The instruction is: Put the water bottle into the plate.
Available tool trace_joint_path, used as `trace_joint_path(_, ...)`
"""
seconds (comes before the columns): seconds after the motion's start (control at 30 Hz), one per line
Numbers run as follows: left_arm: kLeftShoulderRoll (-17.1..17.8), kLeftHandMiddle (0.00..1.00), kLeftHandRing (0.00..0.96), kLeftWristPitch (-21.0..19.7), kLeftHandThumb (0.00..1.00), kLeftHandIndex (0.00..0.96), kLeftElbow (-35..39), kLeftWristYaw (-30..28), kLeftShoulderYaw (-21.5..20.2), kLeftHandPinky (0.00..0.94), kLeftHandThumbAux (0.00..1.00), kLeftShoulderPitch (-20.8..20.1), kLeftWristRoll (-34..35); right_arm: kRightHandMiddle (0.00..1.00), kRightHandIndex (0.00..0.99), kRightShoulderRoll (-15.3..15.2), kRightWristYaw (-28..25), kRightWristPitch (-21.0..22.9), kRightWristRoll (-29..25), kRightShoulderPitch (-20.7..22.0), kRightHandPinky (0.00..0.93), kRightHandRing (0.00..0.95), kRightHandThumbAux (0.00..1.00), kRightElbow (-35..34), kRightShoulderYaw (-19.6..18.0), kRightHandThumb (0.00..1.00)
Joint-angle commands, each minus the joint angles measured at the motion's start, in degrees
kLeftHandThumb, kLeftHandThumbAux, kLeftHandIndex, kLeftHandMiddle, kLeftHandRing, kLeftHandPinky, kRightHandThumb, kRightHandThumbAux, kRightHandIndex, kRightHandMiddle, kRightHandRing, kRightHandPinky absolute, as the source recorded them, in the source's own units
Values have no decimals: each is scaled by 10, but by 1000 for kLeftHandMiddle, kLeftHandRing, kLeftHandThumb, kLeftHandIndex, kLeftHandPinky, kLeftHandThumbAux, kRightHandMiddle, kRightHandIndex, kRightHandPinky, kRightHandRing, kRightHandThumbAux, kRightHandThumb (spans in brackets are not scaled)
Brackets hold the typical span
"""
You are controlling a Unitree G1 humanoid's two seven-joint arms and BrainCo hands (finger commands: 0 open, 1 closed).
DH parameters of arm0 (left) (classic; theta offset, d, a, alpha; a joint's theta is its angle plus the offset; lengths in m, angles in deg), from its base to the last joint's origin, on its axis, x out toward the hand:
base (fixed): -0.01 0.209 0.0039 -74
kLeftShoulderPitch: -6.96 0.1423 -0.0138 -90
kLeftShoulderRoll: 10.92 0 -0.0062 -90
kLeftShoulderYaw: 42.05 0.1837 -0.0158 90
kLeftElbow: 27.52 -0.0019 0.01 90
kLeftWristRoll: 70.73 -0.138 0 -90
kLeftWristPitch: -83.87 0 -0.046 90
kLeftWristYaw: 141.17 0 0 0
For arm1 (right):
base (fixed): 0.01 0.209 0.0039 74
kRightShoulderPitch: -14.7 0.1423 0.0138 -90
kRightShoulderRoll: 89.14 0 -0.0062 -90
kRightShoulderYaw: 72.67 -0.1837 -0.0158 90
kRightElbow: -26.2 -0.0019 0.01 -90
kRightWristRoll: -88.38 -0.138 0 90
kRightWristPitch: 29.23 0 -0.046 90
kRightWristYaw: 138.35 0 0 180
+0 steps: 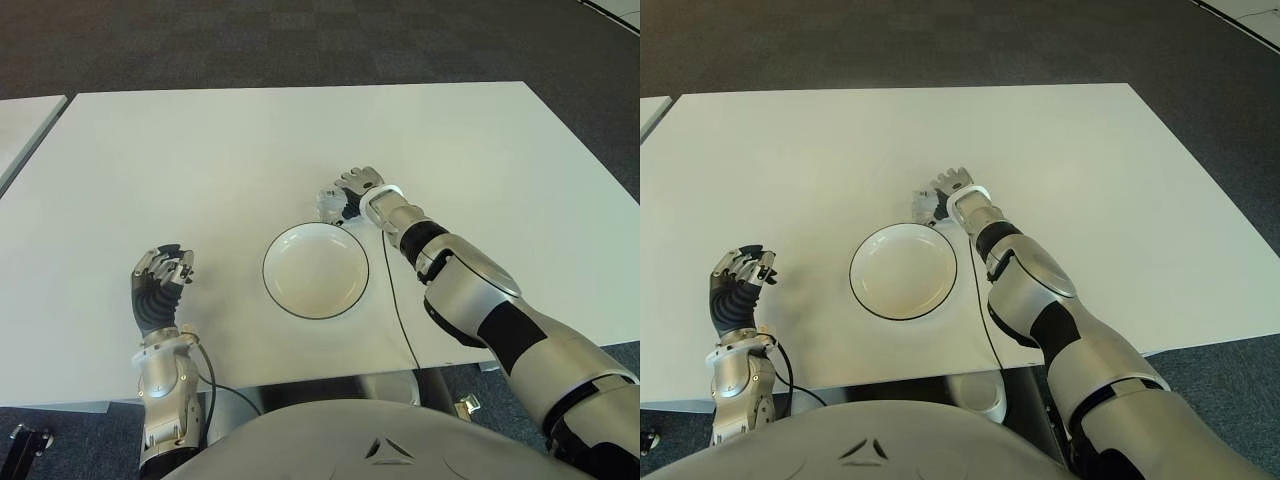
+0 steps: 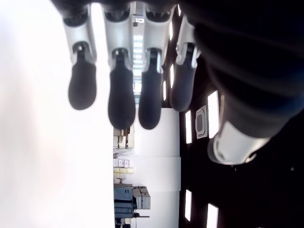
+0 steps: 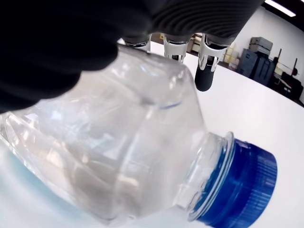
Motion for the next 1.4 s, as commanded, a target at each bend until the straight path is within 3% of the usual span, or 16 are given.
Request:
trace_joint_path(0.03, 1, 489, 634, -15, 837, 417, 14, -7, 5, 640, 674, 8, -3, 0, 0, -5, -25, -2, 15, -67, 0, 0, 382, 25, 16, 598)
trace_joint_path(0.2, 0, 490, 632, -22, 836, 415, 24, -12, 5, 638, 675, 14, 2, 0, 0, -5, -6, -1, 3, -73, 0, 0, 431, 25, 4, 563)
trace_joint_path(0.3, 0, 493, 631, -21, 836, 411, 25, -16, 4, 635, 676, 16, 7, 0, 0, -1, 12, 1, -20, -74, 90, 2, 494, 22, -21, 558)
trace_joint_path(0.43, 2, 493, 630, -18, 836, 410, 25, -21, 2, 637, 676, 17, 10, 81, 146, 2, 35, 0, -42, -77, 227, 95, 554, 20, -47, 591)
trace_joint_path(0.53, 2, 488, 624, -18, 837, 417, 25, -23, 0, 630, 675, 18, 10, 220, 331, 4, 51, -2, -58, -81, 341, 232, 624, 19, -66, 653)
trace_joint_path(0.73, 1, 480, 619, -18, 839, 431, 24, -22, -2, 638, 673, 17, 8, 404, 416, 13, 74, -7, -99, -91, 489, 414, 697, 17, -115, 707)
trace_joint_path(0.77, 1, 480, 620, -18, 839, 432, 23, -22, -2, 641, 673, 17, 9, 419, 434, 15, 76, -8, -105, -92, 525, 461, 690, 17, -123, 756)
trace_joint_path(1.0, 2, 482, 621, -18, 838, 427, 23, -22, -3, 641, 673, 16, 9, 494, 422, 22, 73, -10, -132, -89, 713, 646, 680, 15, -157, 833)
trace_joint_path(1.4, 1, 489, 621, -24, 836, 415, 24, -17, -5, 630, 675, 13, 5, 541, 410, 31, 54, -1, -160, -84, 786, 749, 684, 15, -200, 837)
